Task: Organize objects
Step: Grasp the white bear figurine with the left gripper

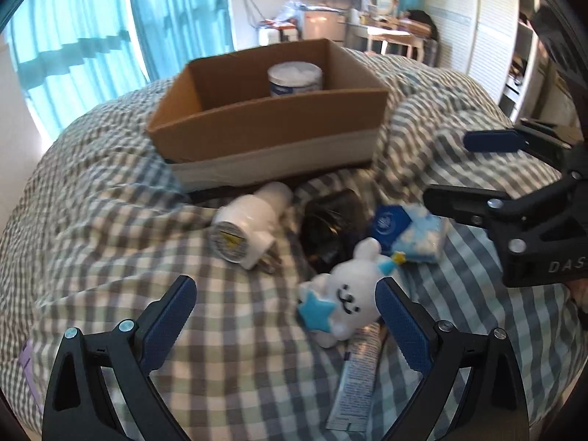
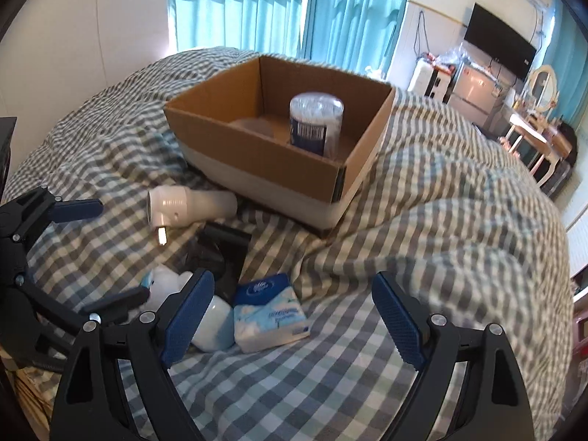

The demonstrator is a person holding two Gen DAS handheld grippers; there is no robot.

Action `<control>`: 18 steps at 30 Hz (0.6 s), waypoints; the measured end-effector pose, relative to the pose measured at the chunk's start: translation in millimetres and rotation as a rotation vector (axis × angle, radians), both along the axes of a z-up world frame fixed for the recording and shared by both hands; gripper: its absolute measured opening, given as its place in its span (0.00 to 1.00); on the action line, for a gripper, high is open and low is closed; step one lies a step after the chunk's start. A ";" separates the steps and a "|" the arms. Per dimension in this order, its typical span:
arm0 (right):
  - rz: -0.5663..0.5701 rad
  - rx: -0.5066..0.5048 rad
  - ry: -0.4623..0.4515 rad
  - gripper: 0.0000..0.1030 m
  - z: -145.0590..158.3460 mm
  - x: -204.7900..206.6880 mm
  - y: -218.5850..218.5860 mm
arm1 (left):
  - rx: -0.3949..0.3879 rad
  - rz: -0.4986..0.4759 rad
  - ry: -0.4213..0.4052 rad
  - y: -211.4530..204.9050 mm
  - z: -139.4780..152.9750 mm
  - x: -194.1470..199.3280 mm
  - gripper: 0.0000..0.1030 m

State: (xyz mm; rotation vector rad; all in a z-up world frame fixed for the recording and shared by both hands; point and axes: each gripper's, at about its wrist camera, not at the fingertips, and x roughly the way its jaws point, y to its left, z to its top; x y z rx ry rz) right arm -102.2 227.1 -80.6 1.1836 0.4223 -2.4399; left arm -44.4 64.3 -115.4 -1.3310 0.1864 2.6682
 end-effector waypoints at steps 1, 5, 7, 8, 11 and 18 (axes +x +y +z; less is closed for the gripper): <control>-0.001 0.001 0.001 0.85 -0.8 0.6 -0.3 | 0.004 -0.010 -0.014 3.1 -3.6 -1.0 0.97; -0.007 0.000 -0.001 0.85 -2.6 0.9 0.8 | 0.021 -0.025 -0.065 9.0 -17.0 -7.5 0.98; -0.012 -0.002 -0.003 0.85 -3.4 0.5 1.6 | 0.036 -0.026 -0.091 10.9 -22.4 -13.1 0.98; -0.014 -0.003 -0.005 0.85 -4.1 0.1 2.3 | 0.039 -0.027 -0.106 11.9 -25.8 -15.7 0.98; -0.018 -0.012 -0.013 0.85 -6.3 0.5 3.3 | 0.019 -0.019 -0.144 17.1 -37.4 -22.2 0.98; -0.020 -0.007 -0.039 0.85 -12.9 0.7 4.3 | 0.061 -0.059 -0.128 20.1 -33.2 -17.0 0.76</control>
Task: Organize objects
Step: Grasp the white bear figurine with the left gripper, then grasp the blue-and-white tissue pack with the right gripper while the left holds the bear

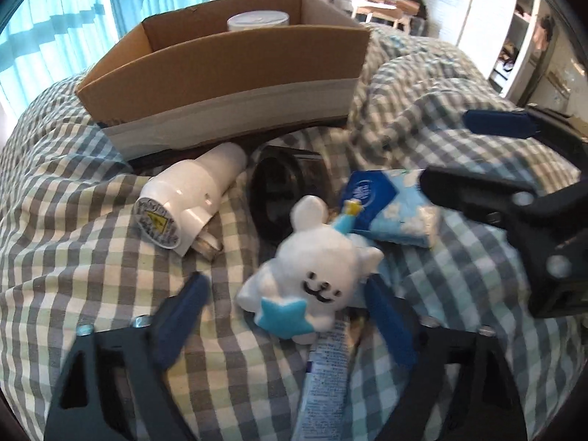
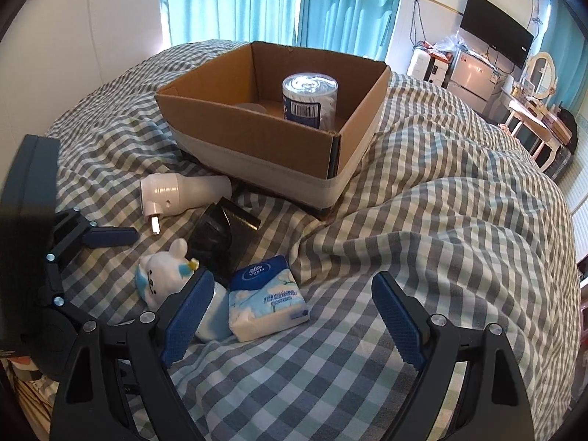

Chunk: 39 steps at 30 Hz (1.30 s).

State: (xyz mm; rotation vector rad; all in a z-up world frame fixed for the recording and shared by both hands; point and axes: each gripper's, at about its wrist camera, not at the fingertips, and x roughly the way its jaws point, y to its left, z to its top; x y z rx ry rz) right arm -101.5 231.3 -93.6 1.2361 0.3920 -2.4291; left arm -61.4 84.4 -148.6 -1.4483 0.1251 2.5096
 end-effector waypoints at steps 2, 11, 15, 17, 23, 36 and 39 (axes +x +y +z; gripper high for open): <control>0.003 0.011 -0.004 0.85 -2.4 0.3 -2.3 | 0.020 -0.016 -0.008 -0.6 0.7 0.5 0.64; 0.040 0.090 -0.038 0.85 -17.3 0.7 -15.2 | 0.007 0.020 0.022 -7.1 14.1 14.9 0.61; 0.039 0.089 -0.054 0.85 -19.8 -0.5 -13.9 | 0.013 0.041 0.032 -14.0 20.3 18.7 0.61; 0.044 0.103 -0.055 0.83 -21.6 0.3 -16.2 | 0.023 0.063 0.034 -22.8 23.8 19.9 0.61; 0.074 0.165 -0.073 0.74 -31.5 1.0 -27.1 | 0.043 0.123 0.058 -43.4 37.7 22.3 0.61; 0.107 0.255 -0.057 0.54 -39.4 6.2 -36.7 | 0.075 0.130 0.041 -50.8 36.0 22.9 0.61; 0.102 0.257 -0.023 0.54 -33.8 9.5 -36.1 | 0.079 0.131 0.039 -51.8 36.3 23.1 0.61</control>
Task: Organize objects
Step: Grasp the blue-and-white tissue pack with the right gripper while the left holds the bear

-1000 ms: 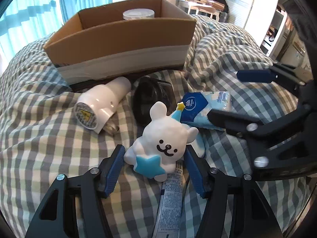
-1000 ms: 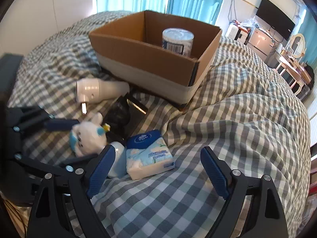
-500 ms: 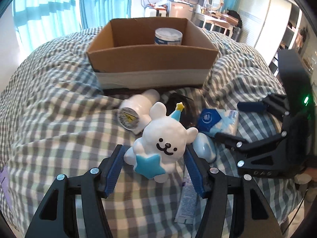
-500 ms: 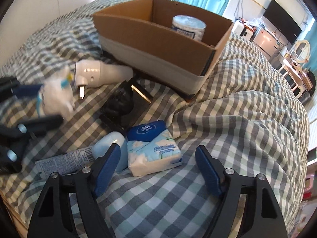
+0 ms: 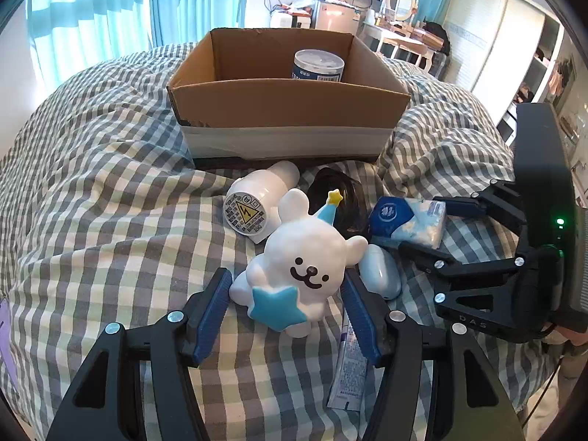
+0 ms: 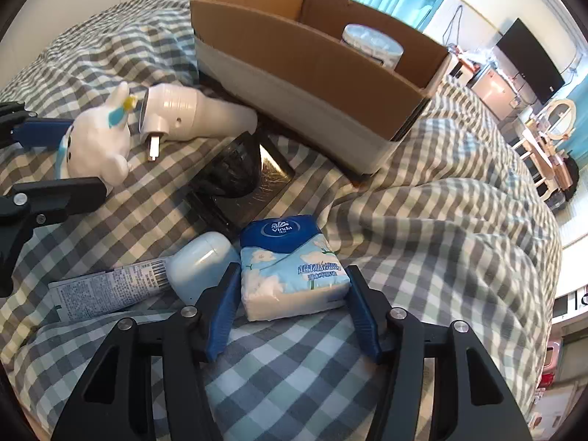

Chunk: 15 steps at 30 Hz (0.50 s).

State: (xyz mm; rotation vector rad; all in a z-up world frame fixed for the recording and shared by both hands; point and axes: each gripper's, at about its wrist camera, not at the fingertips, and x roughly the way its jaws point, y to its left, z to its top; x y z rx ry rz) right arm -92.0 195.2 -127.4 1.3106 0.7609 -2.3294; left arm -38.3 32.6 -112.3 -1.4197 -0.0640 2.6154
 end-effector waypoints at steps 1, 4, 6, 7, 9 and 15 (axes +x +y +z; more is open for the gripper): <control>0.001 0.000 0.010 0.54 1.8 1.2 0.1 | 0.001 0.000 0.000 -0.2 0.2 0.1 0.61; -0.004 -0.012 0.034 0.54 8.6 4.4 1.9 | 0.002 0.002 -0.001 -0.5 1.0 0.0 0.61; -0.010 -0.028 0.048 0.54 18.7 8.9 1.8 | 0.002 0.003 0.002 -0.7 2.4 0.4 0.61; -0.010 -0.033 0.052 0.54 22.2 8.8 -1.1 | 0.003 0.004 0.004 -0.7 3.4 0.9 0.61; -0.009 -0.046 0.071 0.54 32.3 14.4 -0.3 | 0.005 0.003 0.009 -0.9 5.3 2.2 0.61; -0.015 -0.064 0.123 0.54 51.6 23.8 -1.7 | 0.014 0.002 0.028 -2.4 13.9 8.2 0.61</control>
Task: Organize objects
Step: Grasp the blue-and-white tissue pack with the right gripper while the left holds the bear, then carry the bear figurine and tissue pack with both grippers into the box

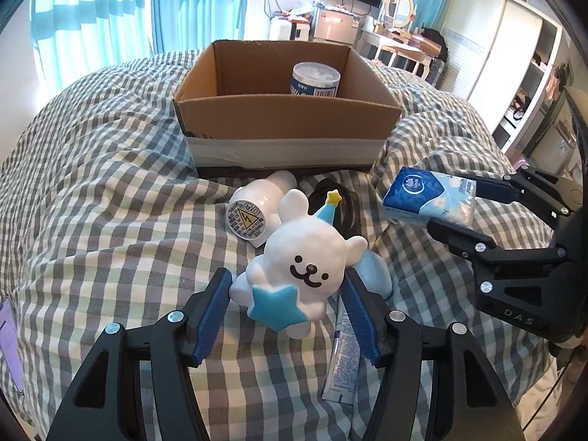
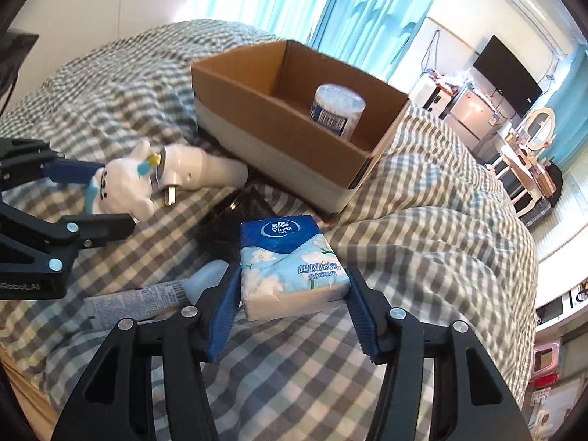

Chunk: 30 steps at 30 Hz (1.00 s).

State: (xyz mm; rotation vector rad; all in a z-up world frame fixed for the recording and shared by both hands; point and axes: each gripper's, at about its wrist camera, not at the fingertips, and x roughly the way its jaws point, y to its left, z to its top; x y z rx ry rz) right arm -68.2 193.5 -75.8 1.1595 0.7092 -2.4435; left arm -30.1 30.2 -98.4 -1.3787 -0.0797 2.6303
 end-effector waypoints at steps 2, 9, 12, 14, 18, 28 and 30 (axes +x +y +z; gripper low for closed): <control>-0.003 -0.003 0.019 0.54 6.6 6.0 2.7 | 0.001 0.001 0.006 0.3 2.9 1.7 0.61; -0.004 -0.043 0.065 0.54 30.5 12.6 2.5 | 0.002 -0.002 0.030 1.9 13.1 3.9 0.61; 0.003 -0.056 0.079 0.54 40.6 13.7 -0.3 | 0.004 -0.005 0.040 1.9 18.1 2.2 0.61; 0.005 -0.062 0.091 0.54 46.6 14.3 -2.8 | 0.006 -0.006 0.047 1.8 22.4 1.0 0.61; 0.012 -0.077 0.112 0.54 58.4 14.5 -9.5 | 0.011 -0.007 0.069 0.8 34.0 -3.1 0.61; -0.002 -0.147 0.148 0.54 83.8 11.3 -13.3 | 0.000 0.012 0.145 -8.9 69.9 -21.0 0.61; -0.010 -0.159 0.152 0.54 87.8 8.8 -13.8 | -0.005 0.014 0.155 -10.6 75.2 -25.1 0.61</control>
